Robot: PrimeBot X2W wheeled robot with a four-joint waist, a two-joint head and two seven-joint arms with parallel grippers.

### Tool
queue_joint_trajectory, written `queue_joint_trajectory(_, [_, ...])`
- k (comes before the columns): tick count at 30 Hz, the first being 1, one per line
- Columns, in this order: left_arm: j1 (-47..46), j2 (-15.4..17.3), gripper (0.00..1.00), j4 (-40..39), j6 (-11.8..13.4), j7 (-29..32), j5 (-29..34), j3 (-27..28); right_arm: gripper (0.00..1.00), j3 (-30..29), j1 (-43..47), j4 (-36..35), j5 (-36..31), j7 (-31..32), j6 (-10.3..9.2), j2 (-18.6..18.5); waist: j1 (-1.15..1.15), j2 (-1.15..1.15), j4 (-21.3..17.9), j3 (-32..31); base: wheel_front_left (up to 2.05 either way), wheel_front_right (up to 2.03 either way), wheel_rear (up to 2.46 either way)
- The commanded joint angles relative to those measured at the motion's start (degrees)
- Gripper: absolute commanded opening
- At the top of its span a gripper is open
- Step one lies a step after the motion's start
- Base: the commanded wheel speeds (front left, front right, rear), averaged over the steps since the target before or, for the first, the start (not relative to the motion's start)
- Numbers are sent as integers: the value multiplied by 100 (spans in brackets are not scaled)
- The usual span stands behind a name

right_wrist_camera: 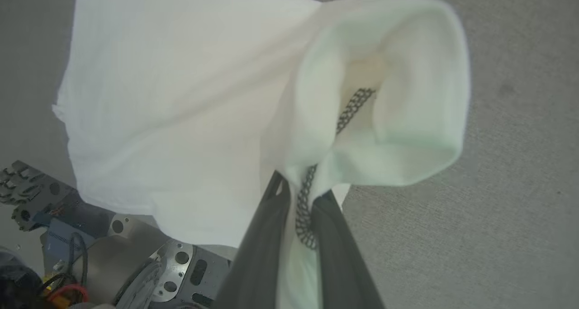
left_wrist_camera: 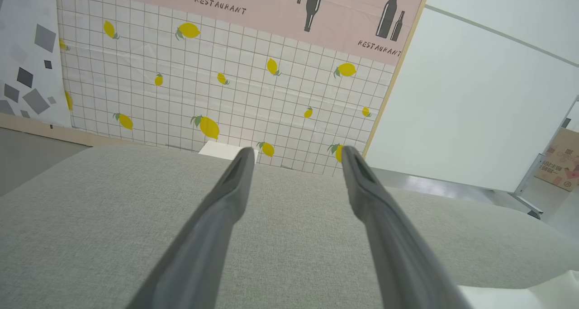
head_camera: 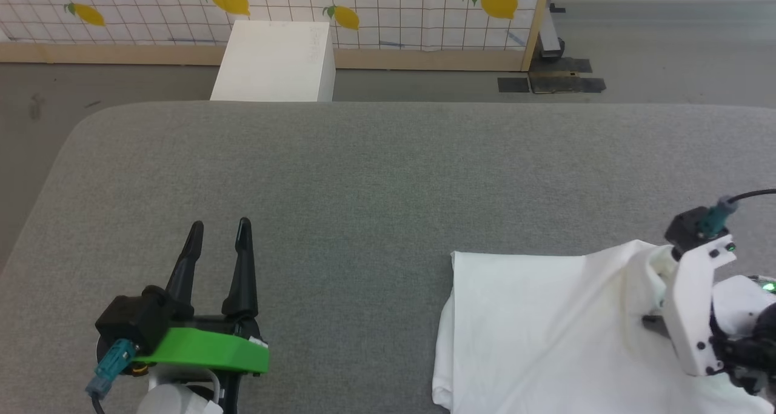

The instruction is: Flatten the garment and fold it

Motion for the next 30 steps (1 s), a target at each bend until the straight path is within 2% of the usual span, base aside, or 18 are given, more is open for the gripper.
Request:
queue_joint_trajectory(1, [49, 12, 100, 10, -39, -27, -41, 3, 0, 115, 24, -135, 35, 68, -9, 112, 0, 51, -9, 9, 0, 0, 0])
queue_joint_trajectory(7, [17, 6, 100, 0, -49, -27, -69, -30, 0, 549, -164, -181, -45, -61, -9, 631, 0, 51, 38, 114, 0, 0, 0])
queue_joint_trajectory(15, [-53, -21, 100, 17, -58, -27, -73, -93, 0, 961, -554, 562, -242, -733, -9, 1529, 0, 51, 159, 284, 0, 0, 0])
queue_joint_trajectory(23, [-118, -74, 100, 55, -64, -27, -84, -153, 0, 926, -827, 1522, -654, -1403, -9, 2305, 0, 51, 254, 404, 0, 0, 0])
queue_joint_trajectory(30, [-196, -109, 100, 84, -70, -27, -90, -182, 0, 827, -903, 2289, -972, -1873, -9, 2672, 0, 51, 305, 505, 0, 0, 0])
